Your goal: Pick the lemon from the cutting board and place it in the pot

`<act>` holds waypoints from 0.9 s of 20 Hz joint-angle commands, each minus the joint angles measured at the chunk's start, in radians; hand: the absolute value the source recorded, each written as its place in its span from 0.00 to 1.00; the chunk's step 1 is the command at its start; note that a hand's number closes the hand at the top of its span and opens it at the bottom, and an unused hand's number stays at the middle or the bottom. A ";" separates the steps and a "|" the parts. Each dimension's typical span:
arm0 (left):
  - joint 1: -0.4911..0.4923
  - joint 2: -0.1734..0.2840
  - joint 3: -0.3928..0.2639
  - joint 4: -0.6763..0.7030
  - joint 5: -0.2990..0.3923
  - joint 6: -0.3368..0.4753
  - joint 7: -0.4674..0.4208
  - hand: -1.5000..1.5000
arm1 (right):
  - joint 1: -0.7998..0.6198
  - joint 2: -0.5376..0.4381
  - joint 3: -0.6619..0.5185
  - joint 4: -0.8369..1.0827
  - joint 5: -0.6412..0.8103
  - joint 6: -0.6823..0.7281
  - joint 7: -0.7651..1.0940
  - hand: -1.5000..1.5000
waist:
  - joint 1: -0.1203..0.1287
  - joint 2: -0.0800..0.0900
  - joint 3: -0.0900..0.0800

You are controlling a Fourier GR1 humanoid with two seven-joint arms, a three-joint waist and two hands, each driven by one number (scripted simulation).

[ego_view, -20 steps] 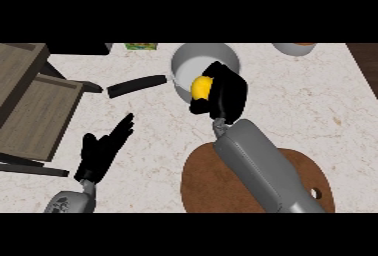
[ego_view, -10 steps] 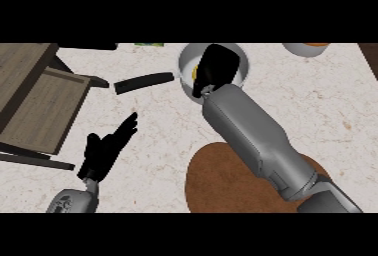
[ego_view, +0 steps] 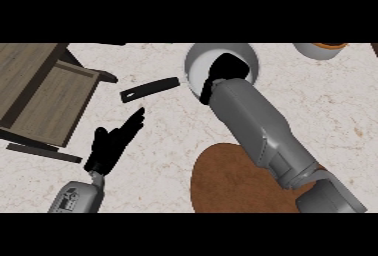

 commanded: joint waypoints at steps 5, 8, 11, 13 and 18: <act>-0.054 -0.021 0.014 0.015 0.000 0.024 0.034 0.50 | -0.030 0.004 -0.028 0.009 -0.044 -0.302 -0.108 0.00 | 0.004 0.010 0.003; 0.001 -0.002 0.012 0.025 -0.006 0.007 -0.016 0.50 | -0.053 0.004 -0.053 -0.053 -0.032 -0.489 -0.149 0.00 | -0.006 0.003 0.003; -0.016 -0.003 0.016 0.018 0.006 0.001 0.010 0.50 | -0.082 0.004 -0.083 -0.075 -0.010 -0.676 -0.148 0.00 | -0.012 0.000 0.002; -0.008 0.004 0.032 0.038 0.004 0.007 -0.015 0.50 | -0.093 0.004 -0.107 -0.075 0.012 -0.780 -0.136 0.00 | -0.045 -0.007 0.001; 0.037 -0.011 0.022 0.010 -0.011 0.035 -0.021 0.50 | -0.055 0.004 -0.122 -0.058 0.079 -1.026 -0.155 0.00 | -0.067 -0.018 0.001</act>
